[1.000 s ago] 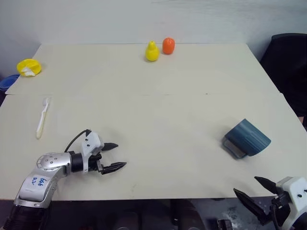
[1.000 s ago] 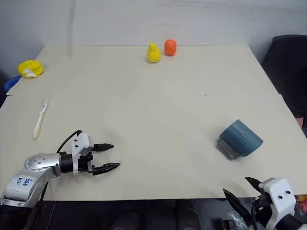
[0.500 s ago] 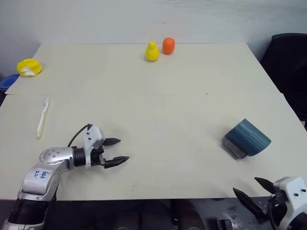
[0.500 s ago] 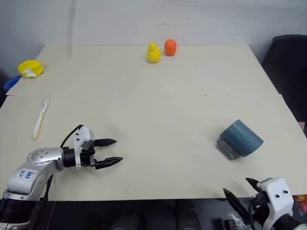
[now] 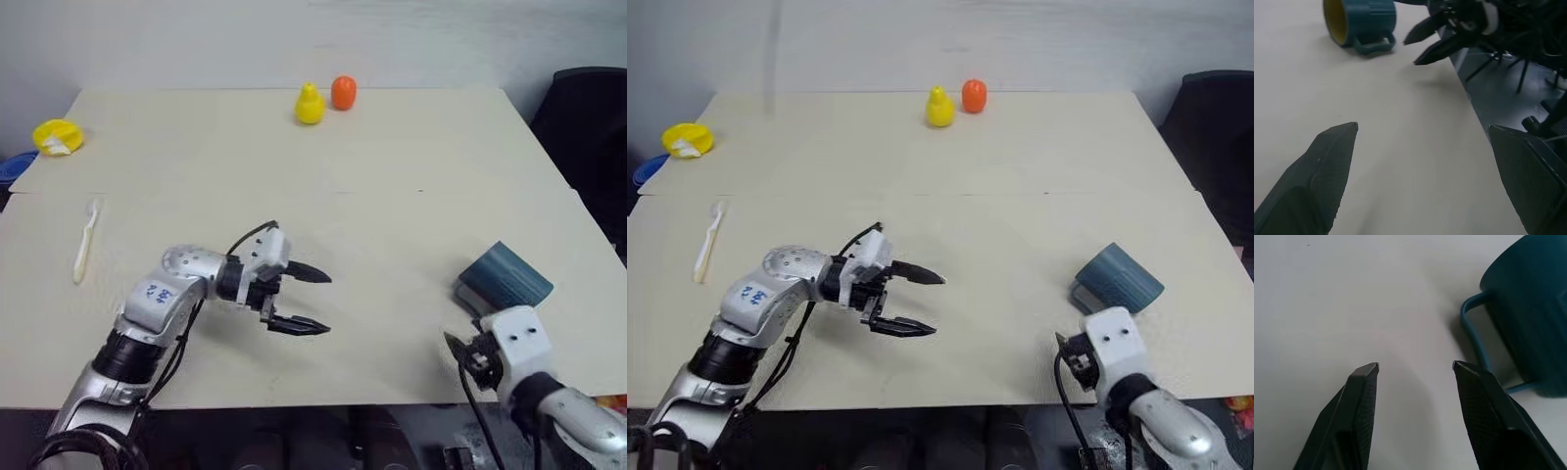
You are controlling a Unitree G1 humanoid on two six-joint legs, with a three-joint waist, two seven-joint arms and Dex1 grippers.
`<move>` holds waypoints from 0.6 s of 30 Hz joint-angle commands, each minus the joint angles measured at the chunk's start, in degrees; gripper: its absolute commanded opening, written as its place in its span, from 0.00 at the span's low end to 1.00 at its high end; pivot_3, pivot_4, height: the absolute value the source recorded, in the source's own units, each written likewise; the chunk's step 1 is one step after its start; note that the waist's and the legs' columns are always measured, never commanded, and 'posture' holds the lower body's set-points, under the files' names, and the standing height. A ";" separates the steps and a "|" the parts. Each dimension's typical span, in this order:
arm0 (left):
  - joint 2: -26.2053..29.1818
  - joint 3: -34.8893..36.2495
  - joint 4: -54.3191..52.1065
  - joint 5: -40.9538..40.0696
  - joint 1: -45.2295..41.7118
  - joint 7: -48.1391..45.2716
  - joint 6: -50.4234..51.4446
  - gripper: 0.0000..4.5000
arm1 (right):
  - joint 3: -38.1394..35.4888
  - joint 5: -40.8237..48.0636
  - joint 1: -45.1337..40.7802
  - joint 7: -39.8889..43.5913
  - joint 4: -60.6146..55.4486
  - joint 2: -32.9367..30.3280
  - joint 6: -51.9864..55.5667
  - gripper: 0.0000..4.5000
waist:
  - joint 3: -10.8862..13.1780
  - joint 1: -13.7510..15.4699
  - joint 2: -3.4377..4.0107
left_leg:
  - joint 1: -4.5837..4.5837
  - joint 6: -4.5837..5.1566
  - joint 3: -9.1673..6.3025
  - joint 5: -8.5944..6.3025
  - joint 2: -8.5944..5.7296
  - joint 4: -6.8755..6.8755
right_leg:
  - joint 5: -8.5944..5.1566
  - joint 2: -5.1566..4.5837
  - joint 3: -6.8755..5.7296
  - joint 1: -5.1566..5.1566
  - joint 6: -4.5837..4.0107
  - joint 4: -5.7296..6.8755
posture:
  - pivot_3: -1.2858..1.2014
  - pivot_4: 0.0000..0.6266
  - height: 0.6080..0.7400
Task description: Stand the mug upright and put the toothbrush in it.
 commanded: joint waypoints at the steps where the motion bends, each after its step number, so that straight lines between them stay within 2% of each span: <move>1: -2.13 -0.47 0.35 0.03 -2.28 -0.62 -1.23 1.00 | 1.29 -3.44 -4.64 -1.81 -0.06 -2.81 3.86 0.59 | 0.00 0.12 0.00 | -0.03 0.03 -0.01 -0.01 -0.01 0.06 | 0.00 0.00 0.00 0.01 0.00 0.01 | 0.52 0.24 1.00; 8: -4.14 -0.89 0.28 1.16 -2.20 0.03 -2.32 1.00 | 3.10 -5.73 -10.89 0.79 6.58 -6.51 6.28 0.59 | 0.00 0.26 0.00 | -0.07 0.13 -0.02 -0.07 -0.02 0.10 | 0.01 -0.01 0.00 0.02 0.01 -0.03 | 0.52 0.24 1.00; 16: -4.55 -0.40 0.40 1.98 -2.40 0.86 -3.03 1.00 | 3.96 -4.54 -18.49 5.89 17.76 -5.27 6.11 0.59 | 0.00 0.13 0.00 | -0.07 0.14 -0.04 -0.07 0.00 0.11 | 0.02 -0.01 -0.04 0.01 0.03 -0.03 | 0.52 0.24 1.00; 18: -4.65 -0.34 0.34 2.14 -2.48 1.13 -3.17 1.00 | 3.95 -4.48 -19.39 7.35 20.09 -5.55 5.42 0.50 | 0.00 0.16 0.00 | -0.07 0.13 -0.04 -0.07 0.00 0.12 | 0.02 -0.01 -0.05 0.02 0.03 -0.03 | 0.52 0.24 1.00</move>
